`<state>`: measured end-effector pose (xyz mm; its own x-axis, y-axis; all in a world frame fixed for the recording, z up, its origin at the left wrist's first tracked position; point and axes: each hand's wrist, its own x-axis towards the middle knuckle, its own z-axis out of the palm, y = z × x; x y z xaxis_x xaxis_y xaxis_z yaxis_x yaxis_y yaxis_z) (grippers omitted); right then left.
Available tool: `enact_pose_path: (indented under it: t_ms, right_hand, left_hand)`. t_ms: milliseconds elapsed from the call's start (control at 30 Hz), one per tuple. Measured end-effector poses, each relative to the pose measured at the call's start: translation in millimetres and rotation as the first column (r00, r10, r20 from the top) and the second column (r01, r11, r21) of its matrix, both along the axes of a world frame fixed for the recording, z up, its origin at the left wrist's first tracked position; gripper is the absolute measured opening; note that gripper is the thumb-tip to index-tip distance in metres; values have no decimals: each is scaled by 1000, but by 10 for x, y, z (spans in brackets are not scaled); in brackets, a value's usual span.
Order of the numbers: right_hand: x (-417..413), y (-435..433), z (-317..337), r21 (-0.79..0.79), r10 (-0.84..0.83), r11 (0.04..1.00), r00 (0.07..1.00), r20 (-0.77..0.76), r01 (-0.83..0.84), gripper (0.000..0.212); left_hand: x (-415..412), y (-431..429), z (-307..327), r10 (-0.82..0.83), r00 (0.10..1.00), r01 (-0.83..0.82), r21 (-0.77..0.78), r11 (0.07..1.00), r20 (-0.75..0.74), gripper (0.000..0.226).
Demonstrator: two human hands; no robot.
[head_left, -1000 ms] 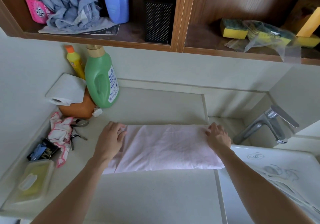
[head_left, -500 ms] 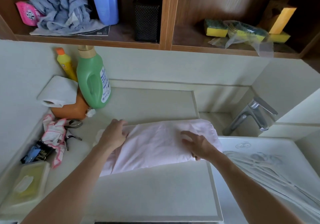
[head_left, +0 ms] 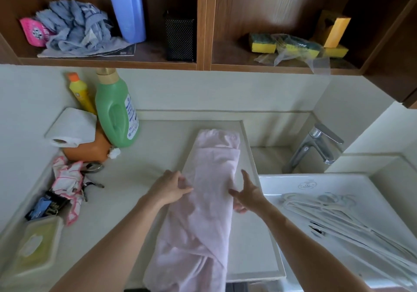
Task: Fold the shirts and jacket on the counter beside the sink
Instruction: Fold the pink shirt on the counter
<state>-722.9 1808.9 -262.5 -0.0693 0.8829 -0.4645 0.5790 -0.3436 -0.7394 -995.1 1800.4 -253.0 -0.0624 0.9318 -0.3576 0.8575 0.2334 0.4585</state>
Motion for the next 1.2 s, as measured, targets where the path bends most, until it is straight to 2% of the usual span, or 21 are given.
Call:
enact_pose_path:
  t_ms: [67,133,200,300,367,433,533,600,700,733,833,900,967,1100,1200]
  right_hand:
    - [-97,-67,-17,-88,-10,996,998,-60,4,98]
    - [-167,-104,-32,-25,-34,999,996,-85,32,96]
    - [-215,-119,-42,30,-50,998,986,-159,56,94]
    - [-263,-152,-20,9,-80,996,922,-378,89,98]
    - [-264,-152,30,67,-16,996,891,-453,52,95]
    - [-253,-123,97,183,108,983,892,-440,-29,79]
    - [-253,-50,233,305,211,947,904,-372,-96,42]
    - [-281,0,320,347,219,933,909,-354,-90,26]
    - [-281,101,541,351,241,930,904,-353,-111,27]
    - [-258,141,625,337,259,930,915,-308,-149,35]
    - [-257,228,823,275,392,891,918,-64,-361,89]
    - [-327,229,862,231,392,881,910,134,-414,101]
    - [-359,224,861,283,296,885,915,274,-370,88]
    - [-235,274,963,491,86,836,942,323,-244,46]
    - [-53,330,1160,642,36,693,905,423,-328,41]
  left_hand:
    - [89,-15,-17,147,949,-143,-36,989,280,66]
    - [155,-12,-21,248,880,-236,-81,968,406,76]
    - [179,-24,-33,248,861,-247,-62,967,444,85]
    - [182,-72,-47,165,845,-196,8,981,509,92]
    - [166,-101,-39,109,832,-156,41,987,543,90]
    - [137,-106,-3,50,823,-118,85,989,566,81]
    - [103,-75,117,-28,796,-54,118,992,604,67]
    - [57,-57,212,-82,796,21,107,994,600,75]
    - [-17,-19,374,-123,810,91,84,992,573,97]
    - [-30,5,424,-121,820,81,96,992,560,99]
    - [-9,93,587,-124,863,41,176,984,490,92]
    - [35,142,671,-156,893,58,236,970,422,87]
    - [65,170,737,-177,911,67,289,955,373,80]
    - [99,195,898,-143,965,35,434,900,219,57]
    - [210,144,1128,-174,982,91,627,773,72,19]
